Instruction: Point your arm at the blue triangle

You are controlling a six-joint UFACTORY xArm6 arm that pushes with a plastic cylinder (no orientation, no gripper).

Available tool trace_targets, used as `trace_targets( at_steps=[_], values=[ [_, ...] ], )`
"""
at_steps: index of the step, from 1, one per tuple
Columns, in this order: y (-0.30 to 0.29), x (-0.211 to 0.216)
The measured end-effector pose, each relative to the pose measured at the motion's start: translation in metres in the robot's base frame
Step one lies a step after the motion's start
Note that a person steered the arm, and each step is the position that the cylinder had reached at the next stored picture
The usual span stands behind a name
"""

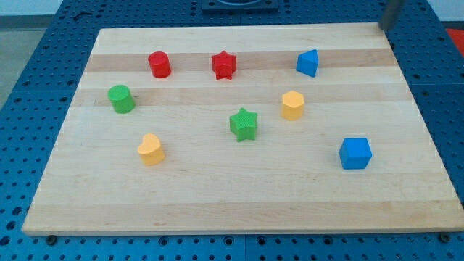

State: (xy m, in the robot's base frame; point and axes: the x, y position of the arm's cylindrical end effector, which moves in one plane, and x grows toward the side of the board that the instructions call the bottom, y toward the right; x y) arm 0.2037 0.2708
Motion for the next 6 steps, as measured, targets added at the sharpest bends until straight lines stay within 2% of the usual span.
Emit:
trace_targets(
  at_steps=[1, 2, 4, 6],
  values=[
    [-0.074, 0.017],
    [-0.104, 0.049],
    [-0.116, 0.074],
    [-0.193, 0.087]
  ],
)
